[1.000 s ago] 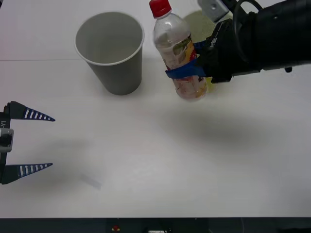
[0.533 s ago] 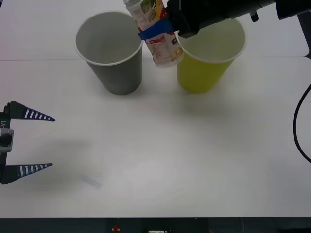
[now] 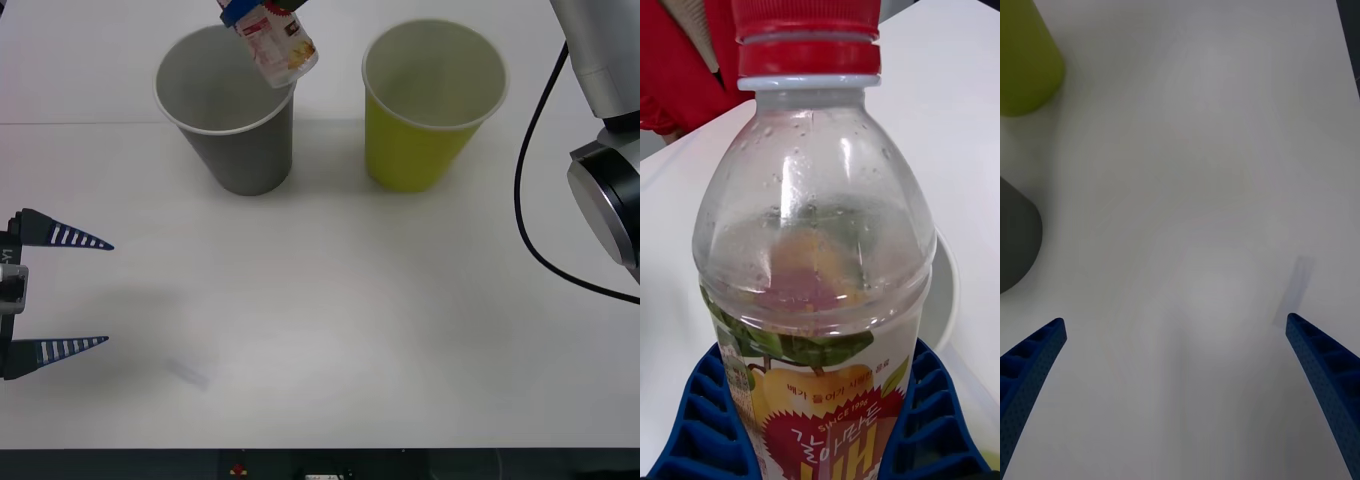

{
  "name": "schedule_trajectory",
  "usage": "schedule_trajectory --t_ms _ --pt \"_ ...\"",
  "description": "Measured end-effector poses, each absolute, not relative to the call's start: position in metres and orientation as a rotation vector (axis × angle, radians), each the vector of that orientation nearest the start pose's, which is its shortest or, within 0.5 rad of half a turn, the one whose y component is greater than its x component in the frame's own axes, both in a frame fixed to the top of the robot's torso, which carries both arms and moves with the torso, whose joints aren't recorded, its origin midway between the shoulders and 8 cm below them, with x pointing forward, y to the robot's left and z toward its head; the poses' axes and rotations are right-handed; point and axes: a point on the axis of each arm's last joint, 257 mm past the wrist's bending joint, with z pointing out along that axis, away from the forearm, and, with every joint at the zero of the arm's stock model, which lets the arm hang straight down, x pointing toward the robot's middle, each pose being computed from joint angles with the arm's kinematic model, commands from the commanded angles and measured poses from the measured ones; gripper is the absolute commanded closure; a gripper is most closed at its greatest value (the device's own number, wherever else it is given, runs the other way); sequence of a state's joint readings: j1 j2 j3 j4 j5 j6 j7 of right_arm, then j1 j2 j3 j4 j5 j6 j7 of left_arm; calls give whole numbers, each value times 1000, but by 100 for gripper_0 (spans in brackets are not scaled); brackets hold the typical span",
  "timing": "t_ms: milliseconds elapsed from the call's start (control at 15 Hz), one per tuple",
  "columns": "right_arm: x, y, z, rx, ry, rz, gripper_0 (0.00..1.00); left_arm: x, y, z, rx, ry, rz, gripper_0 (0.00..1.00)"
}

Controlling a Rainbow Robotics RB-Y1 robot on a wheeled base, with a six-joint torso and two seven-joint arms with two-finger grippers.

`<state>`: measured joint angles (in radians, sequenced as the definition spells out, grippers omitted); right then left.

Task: Put the can into the green bin and the plastic bottle into the gray bin

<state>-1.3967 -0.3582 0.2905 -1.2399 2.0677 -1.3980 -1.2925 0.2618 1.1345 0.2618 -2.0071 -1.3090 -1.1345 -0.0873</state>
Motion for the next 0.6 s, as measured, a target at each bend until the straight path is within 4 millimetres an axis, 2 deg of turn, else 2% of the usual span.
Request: schedule_trajectory --t_ms 400,600 --pt "569 121 53 -1213 1869 380 100 341 286 -167 1762 1444 -118 0" --pt "576 131 46 -1206 1846 366 98 341 286 -167 1762 1444 -118 0"
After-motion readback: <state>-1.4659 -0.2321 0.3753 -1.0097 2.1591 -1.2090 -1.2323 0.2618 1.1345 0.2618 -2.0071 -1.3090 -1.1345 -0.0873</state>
